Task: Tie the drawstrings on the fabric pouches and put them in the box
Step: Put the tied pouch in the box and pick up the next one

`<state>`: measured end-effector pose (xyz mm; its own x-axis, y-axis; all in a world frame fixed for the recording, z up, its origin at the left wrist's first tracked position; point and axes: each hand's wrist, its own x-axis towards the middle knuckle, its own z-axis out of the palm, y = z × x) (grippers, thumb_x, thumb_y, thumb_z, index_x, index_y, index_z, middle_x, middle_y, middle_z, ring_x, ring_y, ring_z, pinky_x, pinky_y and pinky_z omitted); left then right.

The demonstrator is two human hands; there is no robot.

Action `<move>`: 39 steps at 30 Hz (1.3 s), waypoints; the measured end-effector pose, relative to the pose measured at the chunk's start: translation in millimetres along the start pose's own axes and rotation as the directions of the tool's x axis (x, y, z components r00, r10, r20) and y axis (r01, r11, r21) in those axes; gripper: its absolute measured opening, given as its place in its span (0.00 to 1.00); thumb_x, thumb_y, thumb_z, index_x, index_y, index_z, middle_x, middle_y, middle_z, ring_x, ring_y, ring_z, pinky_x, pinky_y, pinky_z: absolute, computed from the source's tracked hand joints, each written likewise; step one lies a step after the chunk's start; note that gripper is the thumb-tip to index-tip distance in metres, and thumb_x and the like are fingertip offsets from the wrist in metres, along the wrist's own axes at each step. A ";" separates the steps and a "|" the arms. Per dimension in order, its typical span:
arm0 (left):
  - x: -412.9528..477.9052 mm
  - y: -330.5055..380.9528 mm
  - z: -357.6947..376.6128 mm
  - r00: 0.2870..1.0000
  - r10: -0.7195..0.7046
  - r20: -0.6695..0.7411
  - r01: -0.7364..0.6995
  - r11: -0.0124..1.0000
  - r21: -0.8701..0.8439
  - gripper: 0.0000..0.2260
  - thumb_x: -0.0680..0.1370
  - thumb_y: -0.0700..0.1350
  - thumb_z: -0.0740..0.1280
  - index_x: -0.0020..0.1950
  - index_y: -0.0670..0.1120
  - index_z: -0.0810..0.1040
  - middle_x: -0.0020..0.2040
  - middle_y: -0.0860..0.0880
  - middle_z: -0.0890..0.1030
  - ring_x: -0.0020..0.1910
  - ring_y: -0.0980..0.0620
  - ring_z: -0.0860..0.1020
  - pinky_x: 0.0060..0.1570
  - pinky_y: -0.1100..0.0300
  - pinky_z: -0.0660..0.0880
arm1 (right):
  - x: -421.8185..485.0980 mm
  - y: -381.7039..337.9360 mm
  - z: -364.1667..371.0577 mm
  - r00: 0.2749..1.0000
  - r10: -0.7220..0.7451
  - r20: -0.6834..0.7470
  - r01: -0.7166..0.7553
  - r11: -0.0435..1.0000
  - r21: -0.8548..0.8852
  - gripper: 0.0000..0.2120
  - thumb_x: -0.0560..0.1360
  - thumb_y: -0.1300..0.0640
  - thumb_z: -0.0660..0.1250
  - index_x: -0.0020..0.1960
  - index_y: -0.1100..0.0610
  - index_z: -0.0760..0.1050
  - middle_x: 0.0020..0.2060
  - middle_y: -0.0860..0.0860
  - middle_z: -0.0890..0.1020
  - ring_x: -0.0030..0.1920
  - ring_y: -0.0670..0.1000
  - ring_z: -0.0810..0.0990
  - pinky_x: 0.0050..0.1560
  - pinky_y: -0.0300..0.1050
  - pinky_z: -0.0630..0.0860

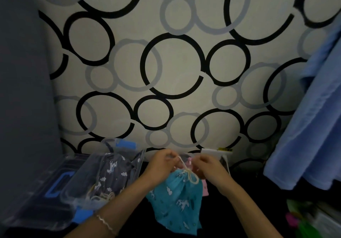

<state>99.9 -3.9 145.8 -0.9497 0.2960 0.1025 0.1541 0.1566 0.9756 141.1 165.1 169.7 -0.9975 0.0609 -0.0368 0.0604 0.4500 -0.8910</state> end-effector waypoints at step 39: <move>16.7 23.3 -29.9 0.927 -0.076 0.367 0.007 0.982 0.187 0.23 0.74 0.42 0.73 0.66 0.48 0.69 0.42 0.43 0.82 0.34 0.54 0.78 0.32 0.66 0.74 | 4.4 4.3 6.4 0.917 -0.346 0.197 0.373 0.920 -0.121 0.15 0.74 0.60 0.70 0.52 0.40 0.82 0.42 0.52 0.83 0.38 0.46 0.77 0.41 0.42 0.75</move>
<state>79.5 -23.4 176.1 -0.7918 0.6087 -0.0507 0.1958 0.3316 0.9229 136.7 161.6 162.8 -0.9434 -0.2753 0.1848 -0.3115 0.5446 -0.7787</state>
